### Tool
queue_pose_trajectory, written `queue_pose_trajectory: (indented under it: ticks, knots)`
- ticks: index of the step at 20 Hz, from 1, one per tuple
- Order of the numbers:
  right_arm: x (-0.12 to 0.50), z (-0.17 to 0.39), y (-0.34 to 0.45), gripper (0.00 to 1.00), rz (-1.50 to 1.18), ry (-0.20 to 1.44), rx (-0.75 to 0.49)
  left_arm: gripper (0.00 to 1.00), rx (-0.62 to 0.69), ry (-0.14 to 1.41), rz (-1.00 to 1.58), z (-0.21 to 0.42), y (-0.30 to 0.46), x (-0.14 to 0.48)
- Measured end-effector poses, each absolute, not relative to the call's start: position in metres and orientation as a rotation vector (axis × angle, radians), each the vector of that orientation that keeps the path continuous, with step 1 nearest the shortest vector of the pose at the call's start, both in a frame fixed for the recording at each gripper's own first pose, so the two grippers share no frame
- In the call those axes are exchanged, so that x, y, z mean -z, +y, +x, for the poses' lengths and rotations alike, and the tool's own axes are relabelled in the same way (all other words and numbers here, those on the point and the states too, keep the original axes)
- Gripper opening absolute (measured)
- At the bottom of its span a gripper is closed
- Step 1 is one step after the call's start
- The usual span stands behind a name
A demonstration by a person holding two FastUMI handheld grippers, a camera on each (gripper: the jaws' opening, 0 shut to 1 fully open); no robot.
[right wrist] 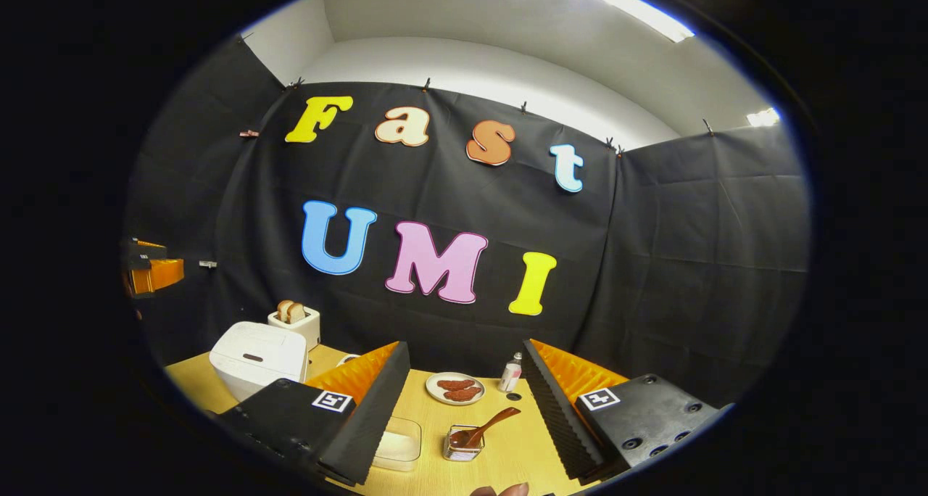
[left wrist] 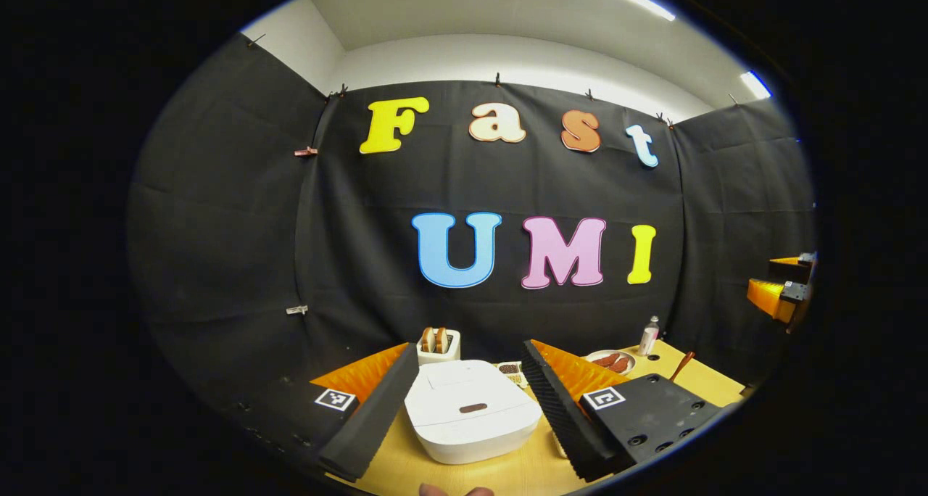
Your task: Close the left gripper, press the button to open the rice cooker; take a wooden spoon from the chopstick holder with the right hand, scoop a spoonful of rice and pour it into the rice cooker, then put the wooden spoon back into the chopstick holder.
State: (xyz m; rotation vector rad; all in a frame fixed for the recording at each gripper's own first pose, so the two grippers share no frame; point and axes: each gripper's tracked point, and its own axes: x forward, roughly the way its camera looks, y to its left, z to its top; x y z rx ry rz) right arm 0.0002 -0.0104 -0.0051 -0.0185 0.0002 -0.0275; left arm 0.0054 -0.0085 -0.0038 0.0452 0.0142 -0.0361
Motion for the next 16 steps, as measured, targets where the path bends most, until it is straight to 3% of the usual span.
queue_pose_trajectory:
  ticks: [2,3,5,11,16]
  knots:
    - [0.006,0.001,-0.011,0.97,-0.027,0.002,0.033,0.95,0.045,0.014,0.063,0.009,-0.008,0.003]
    - [0.007,0.003,-0.012,0.97,-0.031,0.004,0.036,0.80,0.053,0.015,0.071,0.011,-0.008,0.002]
    - [0.009,0.004,-0.013,0.97,-0.043,0.006,0.041,0.66,0.106,0.021,0.068,0.015,-0.020,0.002]
    - [0.015,0.007,-0.016,0.97,-0.063,0.023,0.054,0.08,0.345,0.063,-0.007,0.025,-0.050,0.025]
    - [0.022,0.005,-0.020,0.97,-0.075,0.032,0.064,0.06,0.552,0.252,-0.023,0.048,-0.055,0.091]
